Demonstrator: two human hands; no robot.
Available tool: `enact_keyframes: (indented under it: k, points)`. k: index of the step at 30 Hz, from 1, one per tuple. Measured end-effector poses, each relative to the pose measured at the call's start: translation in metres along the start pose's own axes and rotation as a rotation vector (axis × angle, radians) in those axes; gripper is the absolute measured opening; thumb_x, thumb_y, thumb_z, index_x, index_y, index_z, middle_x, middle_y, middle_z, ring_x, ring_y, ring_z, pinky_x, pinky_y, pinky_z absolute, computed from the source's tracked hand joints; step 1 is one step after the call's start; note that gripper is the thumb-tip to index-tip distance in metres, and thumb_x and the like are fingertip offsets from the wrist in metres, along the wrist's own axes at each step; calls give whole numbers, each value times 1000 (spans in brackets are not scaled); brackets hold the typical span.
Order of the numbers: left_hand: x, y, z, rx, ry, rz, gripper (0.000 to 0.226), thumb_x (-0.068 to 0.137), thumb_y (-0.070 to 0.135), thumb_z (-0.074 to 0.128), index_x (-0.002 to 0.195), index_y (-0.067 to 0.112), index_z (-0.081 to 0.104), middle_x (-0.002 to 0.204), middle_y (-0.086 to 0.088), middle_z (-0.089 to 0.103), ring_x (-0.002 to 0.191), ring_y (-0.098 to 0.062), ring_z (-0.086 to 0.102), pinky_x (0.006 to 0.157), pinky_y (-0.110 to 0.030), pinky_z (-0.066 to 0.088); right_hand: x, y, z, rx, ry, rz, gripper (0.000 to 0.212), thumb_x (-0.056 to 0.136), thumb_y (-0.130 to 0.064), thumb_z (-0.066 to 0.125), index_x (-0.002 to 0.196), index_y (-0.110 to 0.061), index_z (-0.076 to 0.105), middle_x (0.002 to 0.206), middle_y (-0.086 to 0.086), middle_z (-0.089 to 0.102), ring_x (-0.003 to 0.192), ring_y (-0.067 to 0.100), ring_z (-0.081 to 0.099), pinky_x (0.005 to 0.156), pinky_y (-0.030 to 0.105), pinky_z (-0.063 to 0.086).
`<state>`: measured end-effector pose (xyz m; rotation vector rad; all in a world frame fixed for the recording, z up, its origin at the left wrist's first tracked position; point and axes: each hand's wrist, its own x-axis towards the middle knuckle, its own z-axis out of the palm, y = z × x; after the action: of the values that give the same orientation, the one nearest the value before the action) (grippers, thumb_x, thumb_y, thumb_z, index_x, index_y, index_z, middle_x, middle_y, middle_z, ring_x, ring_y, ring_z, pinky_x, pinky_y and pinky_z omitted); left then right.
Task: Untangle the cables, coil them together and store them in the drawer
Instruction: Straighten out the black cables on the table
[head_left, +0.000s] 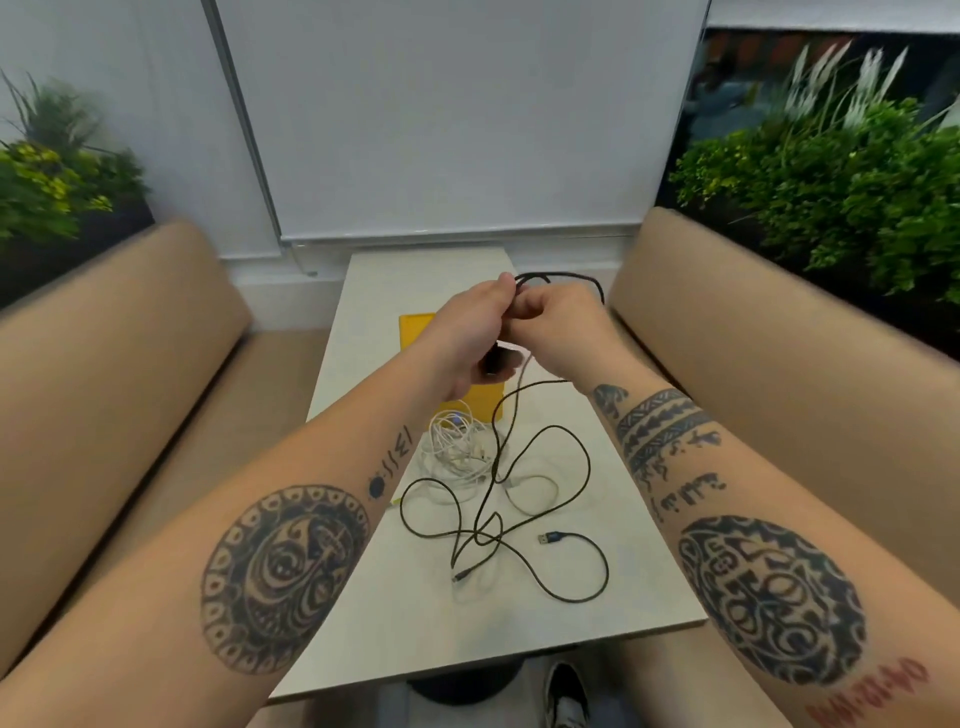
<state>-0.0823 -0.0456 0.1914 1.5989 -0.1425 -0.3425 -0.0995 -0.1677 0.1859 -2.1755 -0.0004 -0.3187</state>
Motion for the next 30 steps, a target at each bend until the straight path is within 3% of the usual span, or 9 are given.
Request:
enact_keyframes:
  k: [3,7,10,13,17,20,23,27,30]
  points:
    - [0,3,-1,172,20,78,34,106,43,38,90,20,56,64,2,41,45,-13,32,49,-25,30,-1,-2,-4,-110,60,-74,17,77,-26,79,74,-12,69,64,-3,59,55,9,44,56,27,39]
    - [2,15,-2,331,115,216,37,103,42,41,81,18,59,62,1,41,56,-20,35,56,-30,32,0,11,-4,50,285,-246,40,68,-34,86,70,-27,47,67,-13,45,59,4,37,57,23,34]
    - [4,24,-17,367,133,259,37,103,42,43,78,18,56,68,-1,42,58,-19,33,55,-29,28,-2,29,-12,35,503,-436,62,66,-42,88,110,-19,50,109,-1,48,97,14,48,84,24,42]
    - [1,34,-36,418,-10,307,36,103,38,45,75,18,57,58,6,40,53,-16,30,54,-31,25,1,31,-20,-199,374,-342,94,69,-50,85,143,-22,34,140,-5,41,128,16,35,108,31,28]
    - [-4,52,-43,488,-76,451,34,94,40,53,68,20,60,50,10,41,50,-14,32,53,-30,25,14,17,-15,-79,76,-208,21,99,-39,57,116,-26,59,90,-16,67,93,13,63,83,30,44]
    - [-1,65,-61,339,111,537,26,86,33,54,64,22,57,54,3,41,47,-13,33,49,-28,24,18,17,-21,-14,122,-192,29,105,-40,45,101,-18,63,73,-5,61,63,7,62,60,28,47]
    - [4,69,-92,167,317,529,28,94,21,47,67,22,52,47,10,35,43,-11,29,49,-29,20,17,28,-27,-66,132,-221,32,105,-42,45,93,-17,62,76,0,57,70,17,55,63,33,46]
    - [18,48,-140,61,561,420,28,94,31,44,67,25,50,51,7,34,46,-13,29,48,-28,21,10,47,-28,-180,94,-251,33,106,-36,45,83,-17,57,70,-12,53,64,2,47,56,12,33]
    - [19,30,-160,-3,752,322,35,99,42,41,68,27,49,62,4,40,52,-14,36,47,-26,27,1,69,-30,-271,55,-230,29,106,-34,45,83,-19,57,67,-16,51,65,-2,46,58,20,33]
